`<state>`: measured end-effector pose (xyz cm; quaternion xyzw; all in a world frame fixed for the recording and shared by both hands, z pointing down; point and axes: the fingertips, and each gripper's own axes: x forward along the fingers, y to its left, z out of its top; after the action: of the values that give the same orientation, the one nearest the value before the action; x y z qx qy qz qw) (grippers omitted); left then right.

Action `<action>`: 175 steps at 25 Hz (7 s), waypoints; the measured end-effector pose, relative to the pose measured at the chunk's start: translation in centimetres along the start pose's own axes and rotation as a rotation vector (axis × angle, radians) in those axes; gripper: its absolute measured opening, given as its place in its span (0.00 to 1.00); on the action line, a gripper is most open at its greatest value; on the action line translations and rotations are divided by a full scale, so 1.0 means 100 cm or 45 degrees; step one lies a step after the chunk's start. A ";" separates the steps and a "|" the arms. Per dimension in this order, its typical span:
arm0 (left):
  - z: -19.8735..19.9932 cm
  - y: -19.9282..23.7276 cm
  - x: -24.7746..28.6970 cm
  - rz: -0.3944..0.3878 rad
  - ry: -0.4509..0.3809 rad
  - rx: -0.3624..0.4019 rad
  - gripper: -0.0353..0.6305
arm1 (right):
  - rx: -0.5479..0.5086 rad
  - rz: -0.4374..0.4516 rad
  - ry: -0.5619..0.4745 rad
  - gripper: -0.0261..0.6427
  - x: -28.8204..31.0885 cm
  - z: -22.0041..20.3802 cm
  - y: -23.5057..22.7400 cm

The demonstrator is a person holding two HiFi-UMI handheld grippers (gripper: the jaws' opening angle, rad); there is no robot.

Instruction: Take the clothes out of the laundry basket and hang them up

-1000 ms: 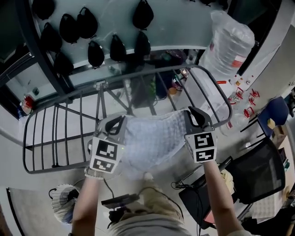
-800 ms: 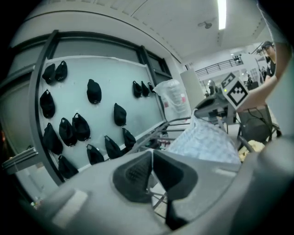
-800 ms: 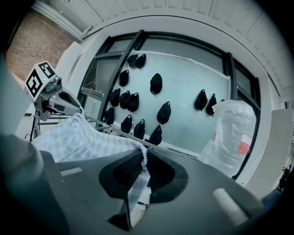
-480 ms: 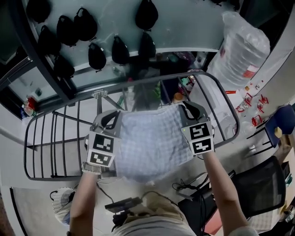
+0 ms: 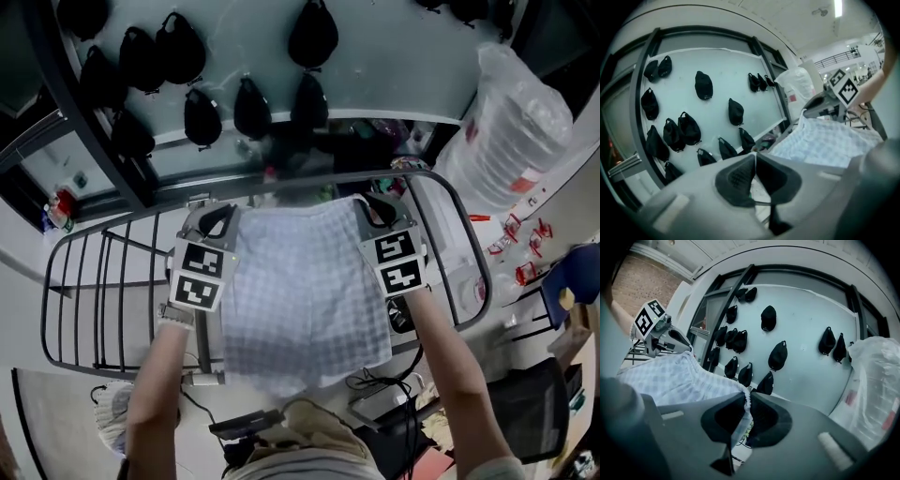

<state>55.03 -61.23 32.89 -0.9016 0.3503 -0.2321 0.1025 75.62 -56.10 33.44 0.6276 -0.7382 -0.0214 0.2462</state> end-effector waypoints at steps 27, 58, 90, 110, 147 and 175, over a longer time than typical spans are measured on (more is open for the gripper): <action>0.020 0.126 0.151 0.150 0.026 0.062 0.06 | -0.047 0.018 0.028 0.09 0.181 0.040 -0.077; -0.077 0.070 0.154 -0.046 0.209 -0.154 0.39 | 0.172 0.139 0.134 0.24 0.176 -0.024 -0.039; -0.019 0.033 -0.224 0.076 -0.233 -0.023 0.21 | 0.284 0.112 -0.334 0.24 -0.116 0.102 0.194; -0.093 -0.051 -0.424 0.005 -0.270 -0.001 0.21 | 0.215 0.203 -0.366 0.24 -0.266 0.096 0.374; -0.196 -0.145 -0.750 0.557 -0.012 -0.181 0.21 | 0.085 0.797 -0.492 0.24 -0.452 0.090 0.613; -0.422 0.009 -0.989 0.721 0.137 -0.359 0.21 | -0.055 1.073 -0.415 0.24 -0.409 0.202 0.969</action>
<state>-30.10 4.37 35.04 -0.7600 0.6210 -0.1907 0.0183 -17.29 -2.90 34.95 0.2557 -0.9578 -0.0332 0.1269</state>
